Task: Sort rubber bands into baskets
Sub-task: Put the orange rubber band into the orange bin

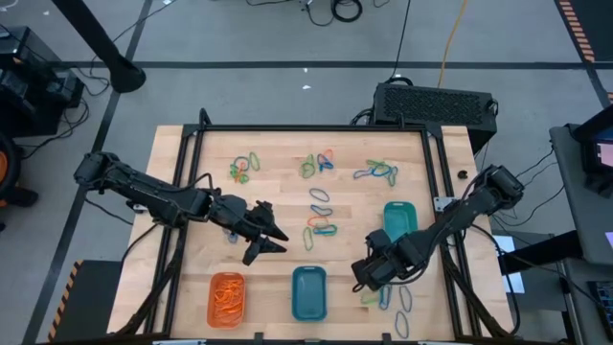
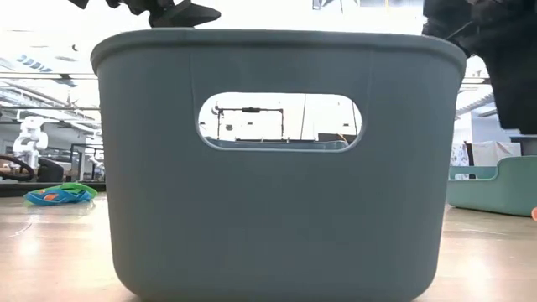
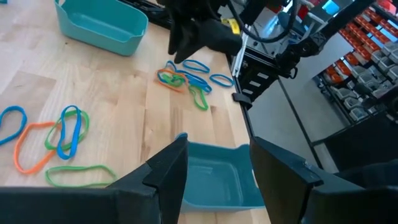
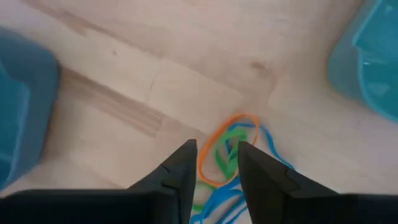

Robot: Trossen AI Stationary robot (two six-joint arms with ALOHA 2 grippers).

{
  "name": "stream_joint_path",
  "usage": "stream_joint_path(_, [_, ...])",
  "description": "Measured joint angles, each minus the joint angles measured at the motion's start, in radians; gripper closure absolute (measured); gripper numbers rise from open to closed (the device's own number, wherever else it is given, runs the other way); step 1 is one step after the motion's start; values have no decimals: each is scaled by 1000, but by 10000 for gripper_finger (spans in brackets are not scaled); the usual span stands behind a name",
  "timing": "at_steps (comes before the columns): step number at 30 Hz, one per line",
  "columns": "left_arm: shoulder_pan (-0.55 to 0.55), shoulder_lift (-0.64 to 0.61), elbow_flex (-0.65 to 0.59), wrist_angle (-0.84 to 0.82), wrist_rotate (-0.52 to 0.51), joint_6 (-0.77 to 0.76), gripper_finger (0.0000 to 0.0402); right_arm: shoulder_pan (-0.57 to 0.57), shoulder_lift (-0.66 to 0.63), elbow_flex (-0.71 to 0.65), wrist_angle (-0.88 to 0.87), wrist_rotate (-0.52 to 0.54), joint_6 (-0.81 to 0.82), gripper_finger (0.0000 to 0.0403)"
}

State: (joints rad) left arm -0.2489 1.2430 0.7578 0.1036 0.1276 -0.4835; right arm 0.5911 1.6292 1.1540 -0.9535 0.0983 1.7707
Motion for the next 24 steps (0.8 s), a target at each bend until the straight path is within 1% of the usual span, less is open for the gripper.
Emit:
stream_joint_path(5, [0,0,0,0,0,-1,221,2,67,0,33,-51,-17,278])
stream_joint_path(9, [0,0,0,0,0,-1,221,-12,119,0,21,-45,-82,278])
stream_joint_path(11, [0,0,0,0,0,-2,221,-23,125,0,-16,-43,-60,279])
stream_joint_path(15, [0,0,0,0,0,-9,221,-29,125,0,-33,-35,-35,279])
stream_joint_path(18, [0,0,0,0,0,-9,221,-28,125,-2,-26,-27,-56,281])
stream_joint_path(22, [0,0,0,0,0,-9,221,-29,128,-43,-10,-26,-41,287])
stream_joint_path(24, [0,0,0,0,1,-9,221,-29,128,-70,35,-45,-39,290])
